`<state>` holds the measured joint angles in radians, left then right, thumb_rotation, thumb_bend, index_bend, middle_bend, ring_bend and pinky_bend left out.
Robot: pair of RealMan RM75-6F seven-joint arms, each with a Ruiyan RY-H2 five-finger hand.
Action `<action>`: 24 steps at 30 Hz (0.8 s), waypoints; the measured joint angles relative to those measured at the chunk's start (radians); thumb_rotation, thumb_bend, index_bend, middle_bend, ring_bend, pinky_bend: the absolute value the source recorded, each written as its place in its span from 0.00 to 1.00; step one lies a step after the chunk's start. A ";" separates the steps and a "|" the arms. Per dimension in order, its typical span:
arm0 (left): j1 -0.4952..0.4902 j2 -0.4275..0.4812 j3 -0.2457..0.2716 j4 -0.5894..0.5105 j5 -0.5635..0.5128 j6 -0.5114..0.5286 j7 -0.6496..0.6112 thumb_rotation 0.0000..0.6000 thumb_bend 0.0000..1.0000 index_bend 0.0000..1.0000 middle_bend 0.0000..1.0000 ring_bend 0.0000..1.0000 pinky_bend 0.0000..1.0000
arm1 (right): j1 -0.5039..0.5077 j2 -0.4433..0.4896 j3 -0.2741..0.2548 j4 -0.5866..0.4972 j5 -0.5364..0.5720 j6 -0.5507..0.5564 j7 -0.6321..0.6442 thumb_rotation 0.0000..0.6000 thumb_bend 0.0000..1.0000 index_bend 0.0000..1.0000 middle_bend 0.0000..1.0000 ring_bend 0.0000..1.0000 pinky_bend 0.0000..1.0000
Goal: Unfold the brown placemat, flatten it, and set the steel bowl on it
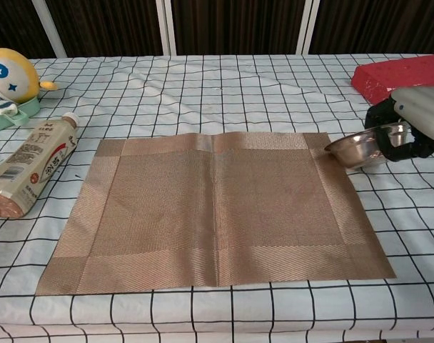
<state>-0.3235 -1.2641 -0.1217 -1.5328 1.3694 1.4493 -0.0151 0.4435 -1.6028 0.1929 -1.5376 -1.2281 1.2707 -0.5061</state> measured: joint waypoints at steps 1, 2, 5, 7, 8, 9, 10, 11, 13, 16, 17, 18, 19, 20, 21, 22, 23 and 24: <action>0.001 0.000 -0.002 0.001 0.001 0.000 -0.001 1.00 0.07 0.00 0.01 0.05 0.05 | 0.006 -0.004 0.002 -0.006 -0.010 0.003 0.001 1.00 0.62 0.69 0.57 0.43 0.38; 0.002 -0.001 -0.004 0.001 0.002 0.000 -0.002 1.00 0.07 0.00 0.01 0.05 0.05 | 0.013 -0.010 0.003 -0.012 -0.018 0.005 0.001 1.00 0.62 0.69 0.58 0.43 0.38; 0.004 -0.003 -0.009 0.003 0.005 0.001 -0.006 1.00 0.07 0.00 0.01 0.05 0.05 | 0.032 -0.032 0.007 -0.026 -0.034 0.005 -0.003 1.00 0.62 0.71 0.59 0.43 0.38; 0.005 -0.004 -0.011 0.004 0.006 0.001 -0.010 1.00 0.07 0.00 0.01 0.05 0.05 | 0.043 -0.046 0.009 -0.030 -0.043 0.004 -0.012 1.00 0.63 0.71 0.59 0.43 0.38; 0.006 -0.004 -0.013 0.005 0.006 0.001 -0.012 1.00 0.07 0.00 0.01 0.05 0.05 | 0.047 -0.052 0.009 -0.030 -0.046 0.003 -0.017 1.00 0.63 0.71 0.59 0.43 0.38; 0.007 -0.004 -0.014 0.005 0.007 0.001 -0.014 1.00 0.07 0.00 0.01 0.05 0.05 | 0.051 -0.059 0.009 -0.031 -0.049 0.002 -0.023 1.00 0.63 0.71 0.59 0.43 0.38; 0.007 -0.004 -0.015 0.006 0.008 0.002 -0.015 1.00 0.07 0.00 0.01 0.05 0.05 | 0.055 -0.065 0.009 -0.031 -0.050 0.000 -0.027 1.00 0.63 0.71 0.59 0.43 0.38; 0.008 -0.004 -0.017 0.007 0.008 0.002 -0.017 1.00 0.07 0.00 0.01 0.05 0.05 | 0.058 -0.071 0.009 -0.032 -0.051 -0.002 -0.029 1.00 0.63 0.71 0.59 0.43 0.38; 0.009 -0.005 -0.020 0.009 0.009 0.005 -0.022 1.00 0.07 0.00 0.01 0.05 0.05 | 0.068 -0.088 0.011 -0.031 -0.053 -0.005 -0.037 1.00 0.63 0.71 0.59 0.43 0.38; 0.011 -0.007 -0.027 0.012 0.009 0.007 -0.032 1.00 0.07 0.00 0.01 0.05 0.05 | 0.086 -0.116 0.021 -0.026 -0.054 -0.009 -0.048 1.00 0.63 0.71 0.59 0.43 0.38; 0.011 -0.007 -0.028 0.013 0.009 0.007 -0.033 1.00 0.07 0.00 0.01 0.05 0.05 | 0.092 -0.126 0.026 -0.025 -0.053 -0.010 -0.050 1.00 0.63 0.71 0.59 0.43 0.38; 0.012 -0.007 -0.030 0.013 0.008 0.006 -0.035 1.00 0.07 0.00 0.01 0.05 0.05 | 0.100 -0.138 0.034 -0.023 -0.052 -0.011 -0.052 1.00 0.63 0.71 0.59 0.43 0.38; 0.012 -0.008 -0.031 0.014 0.008 0.006 -0.036 1.00 0.07 0.00 0.01 0.05 0.05 | 0.106 -0.148 0.040 -0.022 -0.052 -0.011 -0.053 1.00 0.63 0.71 0.59 0.43 0.38; 0.013 -0.008 -0.032 0.014 0.008 0.007 -0.036 1.00 0.07 0.00 0.01 0.05 0.05 | 0.113 -0.157 0.045 -0.021 -0.053 -0.012 -0.053 1.00 0.63 0.71 0.59 0.43 0.38; 0.013 -0.009 -0.033 0.015 0.008 0.006 -0.036 1.00 0.07 0.00 0.01 0.05 0.05 | 0.121 -0.171 0.053 -0.019 -0.054 -0.011 -0.054 1.00 0.63 0.71 0.59 0.43 0.38; 0.013 -0.009 -0.034 0.015 0.008 0.006 -0.037 1.00 0.07 0.00 0.01 0.05 0.05 | 0.127 -0.181 0.058 -0.017 -0.055 -0.010 -0.054 1.00 0.63 0.71 0.59 0.43 0.38; 0.013 -0.009 -0.036 0.016 0.007 0.006 -0.038 1.00 0.07 0.00 0.01 0.05 0.05 | 0.133 -0.193 0.064 -0.014 -0.057 -0.009 -0.054 1.00 0.63 0.71 0.59 0.43 0.38; 0.014 -0.010 -0.038 0.016 0.006 0.005 -0.039 1.00 0.07 0.00 0.01 0.05 0.05 | 0.141 -0.209 0.071 -0.008 -0.059 -0.007 -0.053 1.00 0.63 0.71 0.59 0.43 0.38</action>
<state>-0.3098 -1.2740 -0.1593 -1.5170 1.3754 1.4539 -0.0539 0.5848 -1.8117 0.2639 -1.5453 -1.2872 1.2639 -0.5592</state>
